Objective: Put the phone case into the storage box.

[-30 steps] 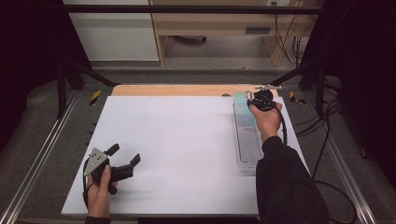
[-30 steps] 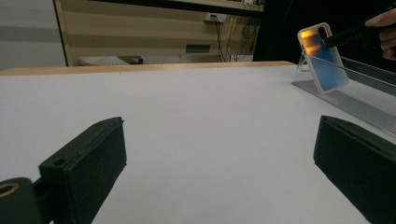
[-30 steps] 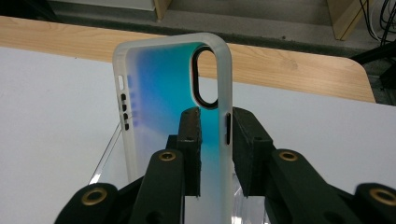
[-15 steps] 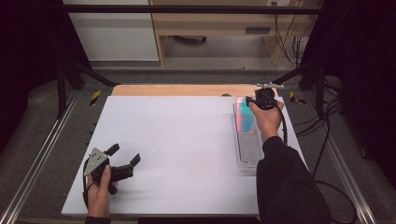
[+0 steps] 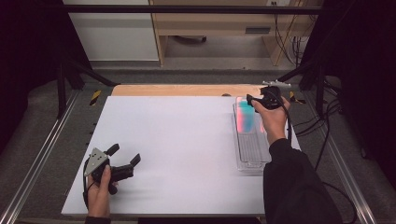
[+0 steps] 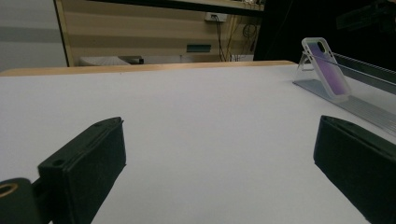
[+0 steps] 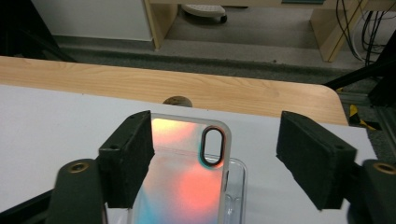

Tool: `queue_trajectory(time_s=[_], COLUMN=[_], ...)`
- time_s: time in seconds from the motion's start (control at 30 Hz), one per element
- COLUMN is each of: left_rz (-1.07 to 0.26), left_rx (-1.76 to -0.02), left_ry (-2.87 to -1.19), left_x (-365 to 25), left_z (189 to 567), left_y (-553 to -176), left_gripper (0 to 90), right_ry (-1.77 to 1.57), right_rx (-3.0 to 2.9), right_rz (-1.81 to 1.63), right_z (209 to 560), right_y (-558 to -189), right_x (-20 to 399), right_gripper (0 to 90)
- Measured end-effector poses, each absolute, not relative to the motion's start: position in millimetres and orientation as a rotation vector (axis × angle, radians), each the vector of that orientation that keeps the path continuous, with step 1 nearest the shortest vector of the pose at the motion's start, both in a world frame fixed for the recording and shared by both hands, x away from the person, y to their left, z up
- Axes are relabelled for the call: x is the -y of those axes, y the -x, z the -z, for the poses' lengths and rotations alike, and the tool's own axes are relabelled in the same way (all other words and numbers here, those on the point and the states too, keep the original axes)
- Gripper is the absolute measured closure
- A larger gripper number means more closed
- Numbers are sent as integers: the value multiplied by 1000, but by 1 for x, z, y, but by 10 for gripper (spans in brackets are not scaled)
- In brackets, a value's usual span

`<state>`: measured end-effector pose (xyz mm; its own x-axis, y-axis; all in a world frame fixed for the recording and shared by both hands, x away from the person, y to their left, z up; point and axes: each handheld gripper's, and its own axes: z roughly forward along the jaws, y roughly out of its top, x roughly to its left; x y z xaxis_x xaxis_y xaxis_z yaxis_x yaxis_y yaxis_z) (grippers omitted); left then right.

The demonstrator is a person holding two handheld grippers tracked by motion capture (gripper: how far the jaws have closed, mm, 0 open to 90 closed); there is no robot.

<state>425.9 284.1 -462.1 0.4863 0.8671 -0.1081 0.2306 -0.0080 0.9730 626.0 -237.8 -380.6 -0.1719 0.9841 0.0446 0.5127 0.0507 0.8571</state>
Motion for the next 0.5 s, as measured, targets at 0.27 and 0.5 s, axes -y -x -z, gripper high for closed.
queue_trajectory(time_s=[0.27,0.5], left_rz=[-662,-663], left_rx=[-992,-994], left_ry=[-1529,-1526], left_x=[-284,-285], left_z=[462,462], left_y=[-426,-426], left_gripper=[18,17], right_ry=[-1527,-1579], right_rx=[-1753,-1745], right_rz=[-1047,-1087], right_z=[375,371], right_y=[-626,-625], right_x=[238,239], right_gripper=[180,80])
